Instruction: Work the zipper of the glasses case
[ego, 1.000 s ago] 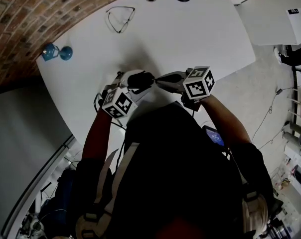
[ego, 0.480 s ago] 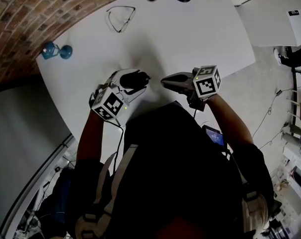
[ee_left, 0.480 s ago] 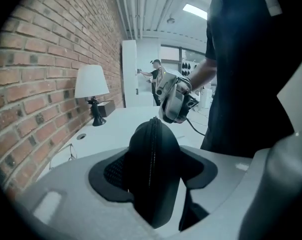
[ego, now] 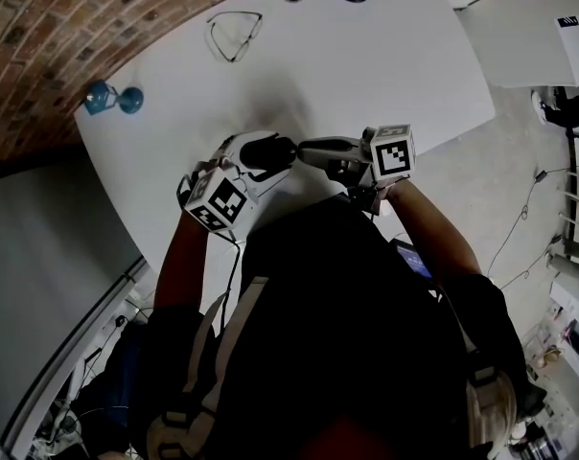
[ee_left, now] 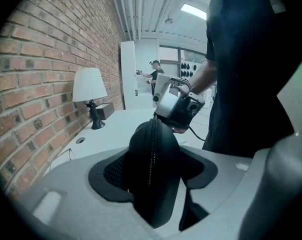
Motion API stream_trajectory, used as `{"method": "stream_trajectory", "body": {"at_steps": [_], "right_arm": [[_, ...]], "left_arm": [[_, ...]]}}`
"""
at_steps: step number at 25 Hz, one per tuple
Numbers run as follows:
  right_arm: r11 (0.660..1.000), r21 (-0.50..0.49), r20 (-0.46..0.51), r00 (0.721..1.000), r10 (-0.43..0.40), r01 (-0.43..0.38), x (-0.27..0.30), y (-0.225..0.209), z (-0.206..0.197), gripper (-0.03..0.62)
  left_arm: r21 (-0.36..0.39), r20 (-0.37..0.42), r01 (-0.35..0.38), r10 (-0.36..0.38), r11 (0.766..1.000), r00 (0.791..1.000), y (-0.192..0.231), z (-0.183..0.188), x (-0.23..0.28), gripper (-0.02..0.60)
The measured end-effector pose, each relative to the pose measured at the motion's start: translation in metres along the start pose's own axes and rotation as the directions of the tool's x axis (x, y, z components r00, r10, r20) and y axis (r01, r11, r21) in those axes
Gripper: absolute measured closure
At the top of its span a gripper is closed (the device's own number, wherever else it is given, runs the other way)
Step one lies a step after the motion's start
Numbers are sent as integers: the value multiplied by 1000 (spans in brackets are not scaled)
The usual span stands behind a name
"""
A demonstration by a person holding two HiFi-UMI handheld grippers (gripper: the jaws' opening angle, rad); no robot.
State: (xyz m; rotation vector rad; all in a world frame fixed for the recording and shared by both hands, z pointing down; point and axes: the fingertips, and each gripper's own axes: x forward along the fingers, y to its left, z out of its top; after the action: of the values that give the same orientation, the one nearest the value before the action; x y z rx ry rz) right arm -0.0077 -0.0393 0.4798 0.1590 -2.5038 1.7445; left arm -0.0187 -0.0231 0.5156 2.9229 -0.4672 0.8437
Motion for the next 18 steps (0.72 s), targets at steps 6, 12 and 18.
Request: {"method": "stream_trajectory", "body": {"at_steps": [6,12,18], "right_arm": [[991,102,25,996,85,-87,5,4,-6,499],[978,175,79,992,104,-116,1,1,-10,502],[983,150,72,993,98,-108,-1,4,-14,585]], "left_arm": [[-4,-16,-12,12,1000,1000,1,-2,1,311],[11,-44,-8,9,1000,999,-3,-5,5,310],[22,-78,-8,9,1000,997,-4,-11,11,310]]}}
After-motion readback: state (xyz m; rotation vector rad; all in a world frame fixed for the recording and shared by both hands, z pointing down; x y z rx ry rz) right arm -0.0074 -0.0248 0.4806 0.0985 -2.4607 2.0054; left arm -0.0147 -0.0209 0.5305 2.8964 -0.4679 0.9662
